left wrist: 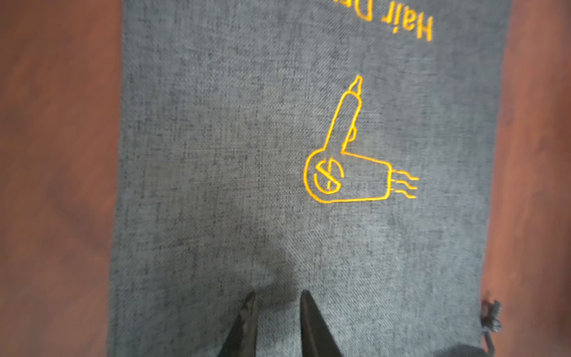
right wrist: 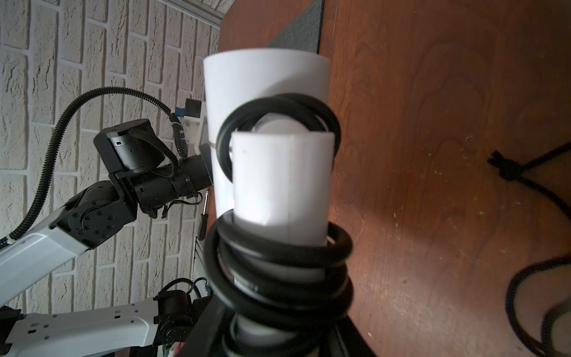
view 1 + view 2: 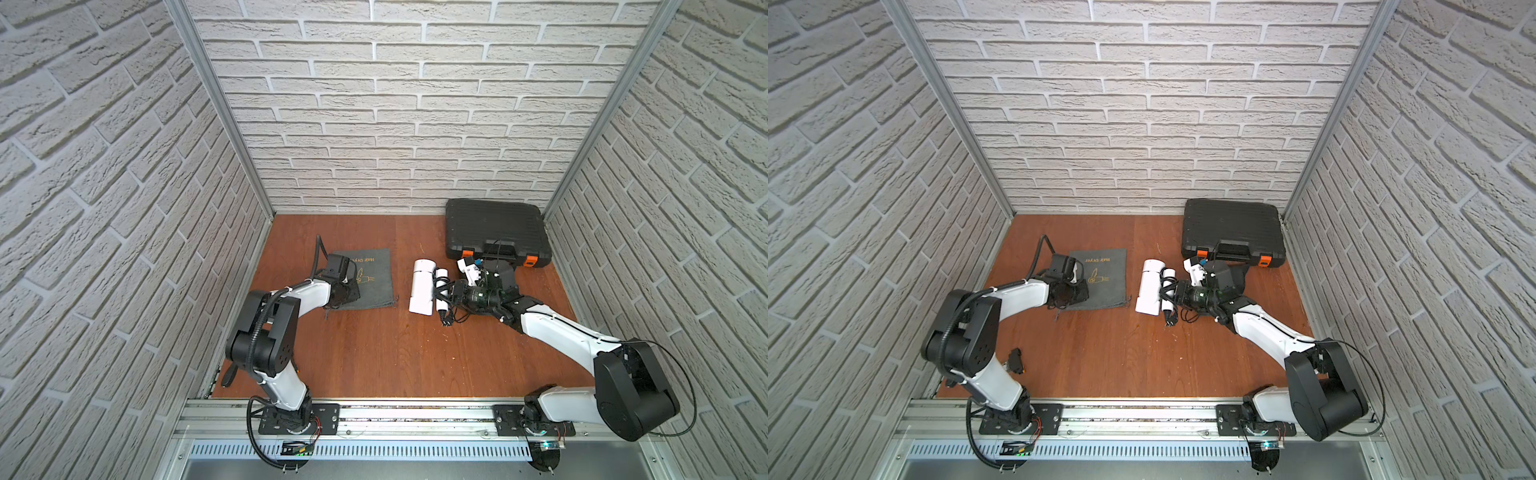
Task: Pack away hair dryers
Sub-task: Adjust the drawstring bag at the center of the board.
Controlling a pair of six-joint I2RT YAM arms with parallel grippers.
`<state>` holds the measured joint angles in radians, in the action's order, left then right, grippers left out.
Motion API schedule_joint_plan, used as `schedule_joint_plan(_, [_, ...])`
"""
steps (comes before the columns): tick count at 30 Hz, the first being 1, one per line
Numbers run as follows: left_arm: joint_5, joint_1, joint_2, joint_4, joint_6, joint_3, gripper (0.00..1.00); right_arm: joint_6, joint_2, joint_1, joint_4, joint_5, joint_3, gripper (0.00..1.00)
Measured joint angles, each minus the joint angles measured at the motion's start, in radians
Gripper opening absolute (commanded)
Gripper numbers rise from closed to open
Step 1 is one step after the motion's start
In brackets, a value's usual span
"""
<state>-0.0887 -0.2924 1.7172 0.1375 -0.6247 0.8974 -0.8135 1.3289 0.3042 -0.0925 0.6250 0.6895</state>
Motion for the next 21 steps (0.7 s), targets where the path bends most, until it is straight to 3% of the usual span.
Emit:
schedule_joint_plan(8, [-0.08,-0.166,0.136,-0.103,-0.077,0.126,0.28,0.045,-0.045,-0.059,0.069,-0.003,-0.006,0.03])
schedule_joint_plan(11, [-0.089,-0.208,0.139,-0.108,-0.098,0.129,0.33,0.063,-0.056,-0.074,0.098,-0.007,-0.018,0.03])
schedule_joint_plan(16, [-0.015,-0.226,0.072,-0.024,-0.08,0.117,0.5,0.103,-0.069,-0.081,0.15,-0.025,-0.03,0.03])
schedule_joint_plan(21, [0.093,-0.261,-0.045,0.063,0.012,0.118,0.56,0.134,-0.072,-0.082,0.156,-0.031,-0.047,0.03])
